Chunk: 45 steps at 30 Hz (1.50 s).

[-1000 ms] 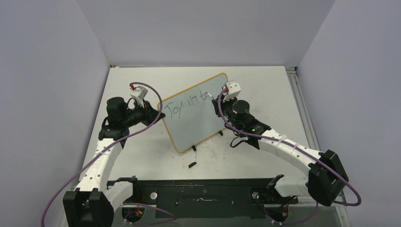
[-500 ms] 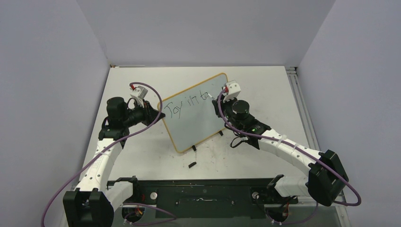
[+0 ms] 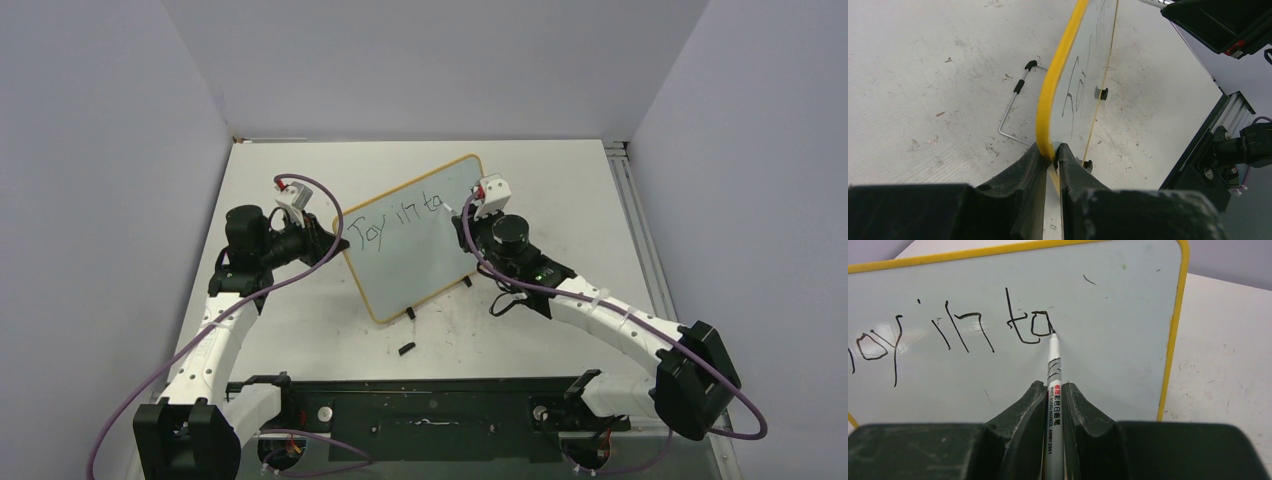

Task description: Write a sentence on the whiteboard

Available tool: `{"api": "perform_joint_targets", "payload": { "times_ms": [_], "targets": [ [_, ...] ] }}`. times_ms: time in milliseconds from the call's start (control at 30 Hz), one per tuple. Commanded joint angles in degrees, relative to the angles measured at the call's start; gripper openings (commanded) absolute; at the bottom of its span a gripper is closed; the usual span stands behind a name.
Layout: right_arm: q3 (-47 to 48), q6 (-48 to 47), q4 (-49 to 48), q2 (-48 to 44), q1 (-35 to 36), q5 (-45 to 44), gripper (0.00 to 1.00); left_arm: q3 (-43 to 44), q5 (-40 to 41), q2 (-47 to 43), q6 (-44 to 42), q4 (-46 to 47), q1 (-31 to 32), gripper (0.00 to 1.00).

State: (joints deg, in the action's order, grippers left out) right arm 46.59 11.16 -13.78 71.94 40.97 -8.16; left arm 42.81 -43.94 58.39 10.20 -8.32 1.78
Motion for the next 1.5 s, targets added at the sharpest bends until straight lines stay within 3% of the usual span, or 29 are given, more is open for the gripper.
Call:
{"api": "perform_joint_targets", "payload": {
  "times_ms": [0, 367, 633, 1467],
  "targets": [
    [2.27, -0.13, 0.6, -3.84, 0.12, 0.24, 0.05, 1.17, 1.0, -0.28, -2.19, -1.65, -0.2, 0.0],
    [-0.26, 1.53, -2.27, -4.51, -6.81, 10.26, 0.05, 1.44, -0.21, 0.37, -2.37, -2.04, -0.55, 0.0],
    [-1.31, 1.49, -4.69, -3.7, -7.21, 13.26, 0.05, 1.57, -0.53, 0.87, -2.46, -2.14, -0.55, 0.0],
    [0.08, 0.64, -7.26, 0.83, -7.15, 11.53, 0.05, 1.52, -1.23, 1.19, -2.54, -2.05, -0.5, 0.0]
  ]
}}
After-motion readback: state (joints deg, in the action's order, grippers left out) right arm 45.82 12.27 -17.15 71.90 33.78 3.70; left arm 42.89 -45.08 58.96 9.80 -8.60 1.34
